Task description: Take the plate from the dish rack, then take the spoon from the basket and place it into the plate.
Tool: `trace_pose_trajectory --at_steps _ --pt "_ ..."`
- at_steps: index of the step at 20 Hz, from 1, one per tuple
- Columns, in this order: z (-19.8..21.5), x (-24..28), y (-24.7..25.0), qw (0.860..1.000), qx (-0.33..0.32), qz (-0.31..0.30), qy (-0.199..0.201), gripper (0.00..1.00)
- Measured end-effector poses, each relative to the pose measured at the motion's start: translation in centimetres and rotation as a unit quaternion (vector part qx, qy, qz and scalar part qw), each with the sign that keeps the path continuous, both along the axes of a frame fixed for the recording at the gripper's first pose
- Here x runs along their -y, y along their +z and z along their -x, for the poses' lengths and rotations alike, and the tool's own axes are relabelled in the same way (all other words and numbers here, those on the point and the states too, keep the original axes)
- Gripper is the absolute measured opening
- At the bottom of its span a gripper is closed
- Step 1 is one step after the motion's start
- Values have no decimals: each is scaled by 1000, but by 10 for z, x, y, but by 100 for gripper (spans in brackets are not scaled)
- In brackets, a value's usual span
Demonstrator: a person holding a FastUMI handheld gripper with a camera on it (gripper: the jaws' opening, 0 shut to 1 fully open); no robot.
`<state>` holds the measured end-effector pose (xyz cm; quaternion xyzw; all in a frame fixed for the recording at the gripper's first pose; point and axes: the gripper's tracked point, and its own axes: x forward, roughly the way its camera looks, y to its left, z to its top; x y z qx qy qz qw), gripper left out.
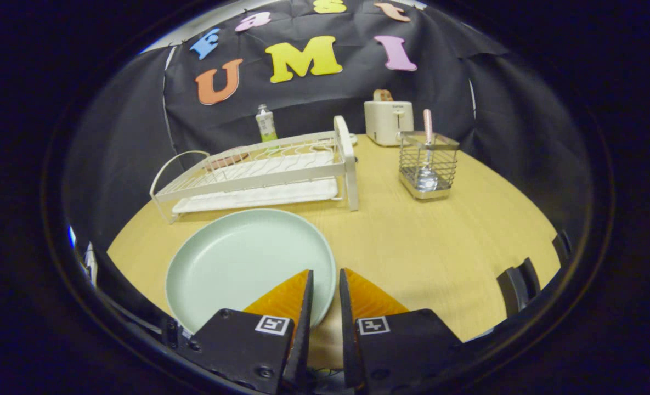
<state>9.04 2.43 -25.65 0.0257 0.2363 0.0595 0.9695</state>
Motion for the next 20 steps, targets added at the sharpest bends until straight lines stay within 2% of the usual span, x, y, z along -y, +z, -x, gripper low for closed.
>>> trace_pose_trajectory --at_steps 2,6,10,13,20 --pt "-2 3 12 1000 23 3 -2 33" --pt "-13 23 52 997 76 1 -24 59" --pt "-30 57 97 987 153 17 -46 84" --pt "-50 85 123 982 179 24 -59 100" --pt "-137 119 151 983 170 36 -53 100"
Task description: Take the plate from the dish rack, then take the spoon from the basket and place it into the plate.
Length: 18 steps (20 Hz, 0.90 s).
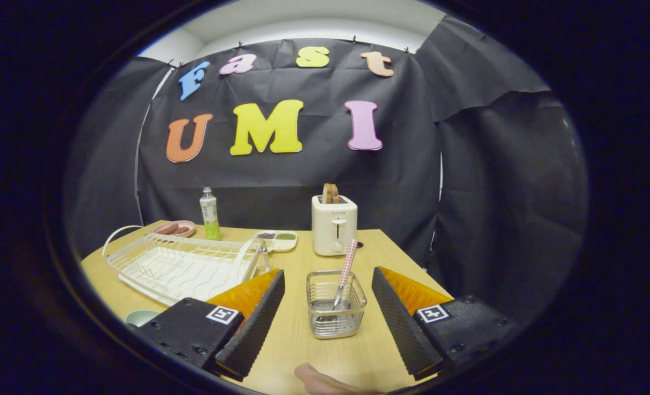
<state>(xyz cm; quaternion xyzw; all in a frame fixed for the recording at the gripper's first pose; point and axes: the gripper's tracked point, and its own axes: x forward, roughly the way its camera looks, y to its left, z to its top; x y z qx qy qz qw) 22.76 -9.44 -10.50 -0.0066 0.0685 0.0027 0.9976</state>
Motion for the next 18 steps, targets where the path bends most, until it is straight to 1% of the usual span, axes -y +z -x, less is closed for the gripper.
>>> trace_pose_trajectory --at_steps 2,5,7,8,9,10,12,13,14,15,18 --pt "-28 1 -2 1000 -16 6 7 100" --pt "-67 19 -9 999 -42 7 -13 100" --pt "-85 26 -12 998 -52 -12 -23 100" --pt "-91 24 -16 998 -61 -25 -20 100" --pt "-98 19 -16 997 -64 -40 -11 98" --pt "-105 15 -13 997 -60 -42 1 79" --pt "-116 11 -23 996 -81 -36 2 41" --pt "-106 13 -18 997 -73 -40 -1 22" --pt "-108 9 -17 996 -69 -49 2 21" --pt "-102 6 -11 997 -61 -56 2 18" --pt "-91 2 7 998 -31 -51 1 17"
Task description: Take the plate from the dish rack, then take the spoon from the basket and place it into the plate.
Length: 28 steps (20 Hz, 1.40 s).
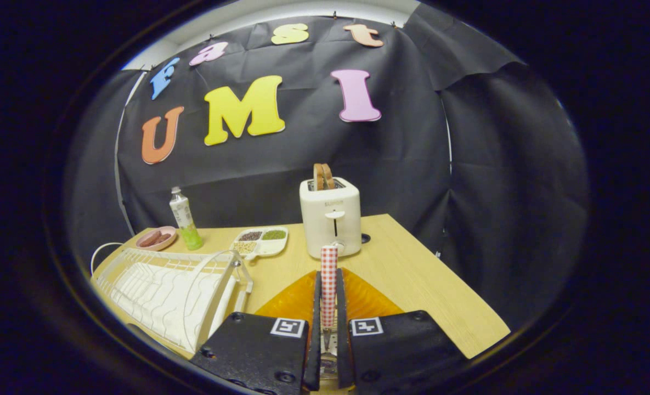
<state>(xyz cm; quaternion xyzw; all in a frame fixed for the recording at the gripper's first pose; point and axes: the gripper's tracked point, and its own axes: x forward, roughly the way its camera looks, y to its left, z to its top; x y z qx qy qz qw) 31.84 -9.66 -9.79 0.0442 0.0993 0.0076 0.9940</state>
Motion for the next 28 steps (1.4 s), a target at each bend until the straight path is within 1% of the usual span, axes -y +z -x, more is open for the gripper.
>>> trace_pose_trajectory --at_steps 6,8,10,13,18,22,25,28 --pt "37 -12 60 996 63 66 -8 17" --pt "54 -17 84 994 84 70 -12 17" --pt "74 -31 102 993 105 61 -4 17" --pt "106 -41 136 989 138 60 -13 18" --pt "164 -85 175 983 169 66 -2 19" --pt "208 -133 177 983 176 42 24 19" --pt "229 -169 163 981 181 43 46 19" --pt "247 -203 137 978 192 51 64 19"
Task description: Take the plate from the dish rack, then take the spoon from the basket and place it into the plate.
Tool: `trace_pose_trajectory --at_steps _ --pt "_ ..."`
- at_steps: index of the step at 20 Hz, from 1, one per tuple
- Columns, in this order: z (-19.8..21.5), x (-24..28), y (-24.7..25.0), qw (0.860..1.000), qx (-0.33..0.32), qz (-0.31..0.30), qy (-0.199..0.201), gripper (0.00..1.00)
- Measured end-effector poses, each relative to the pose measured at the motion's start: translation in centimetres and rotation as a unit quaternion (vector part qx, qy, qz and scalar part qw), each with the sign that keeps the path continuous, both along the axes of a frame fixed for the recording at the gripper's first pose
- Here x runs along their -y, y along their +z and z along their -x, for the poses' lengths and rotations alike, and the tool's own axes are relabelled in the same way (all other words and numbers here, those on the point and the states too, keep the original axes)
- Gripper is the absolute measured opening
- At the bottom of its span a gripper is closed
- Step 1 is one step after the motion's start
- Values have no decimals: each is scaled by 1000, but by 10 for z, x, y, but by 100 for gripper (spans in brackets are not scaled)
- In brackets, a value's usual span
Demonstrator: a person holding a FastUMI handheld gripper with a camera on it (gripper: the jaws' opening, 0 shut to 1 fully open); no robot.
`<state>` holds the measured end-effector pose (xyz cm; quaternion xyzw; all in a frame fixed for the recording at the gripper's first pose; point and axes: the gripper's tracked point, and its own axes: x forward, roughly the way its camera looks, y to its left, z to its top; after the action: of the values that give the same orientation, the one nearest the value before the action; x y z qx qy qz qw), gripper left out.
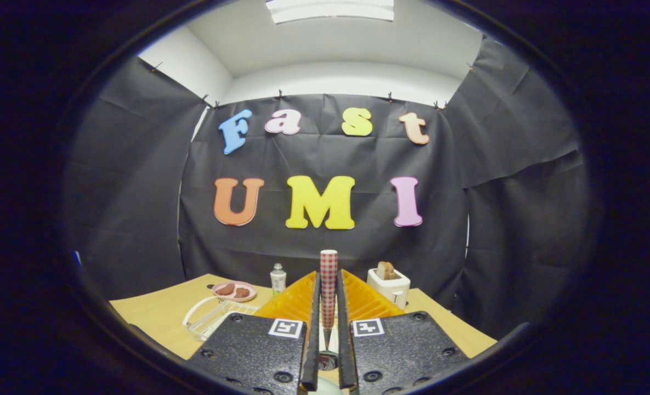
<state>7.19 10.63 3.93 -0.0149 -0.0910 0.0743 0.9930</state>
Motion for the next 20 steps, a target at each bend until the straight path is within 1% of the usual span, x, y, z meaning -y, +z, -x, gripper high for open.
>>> trace_pose_trajectory --at_steps 5,7,9,12,14,16,19,20 --pt "22 -60 -57 999 4 15 34 20" --pt "30 -82 -80 998 -6 17 53 19" --pt "34 -93 -103 998 -19 0 61 20" --pt "36 -97 -138 997 -48 -24 55 19" --pt "32 -87 -154 996 -59 -49 36 19" --pt "25 -81 -171 994 -76 -71 27 19" --pt "16 -70 -196 990 -116 -77 17 20" --pt "14 -65 -199 990 -114 -78 12 19"
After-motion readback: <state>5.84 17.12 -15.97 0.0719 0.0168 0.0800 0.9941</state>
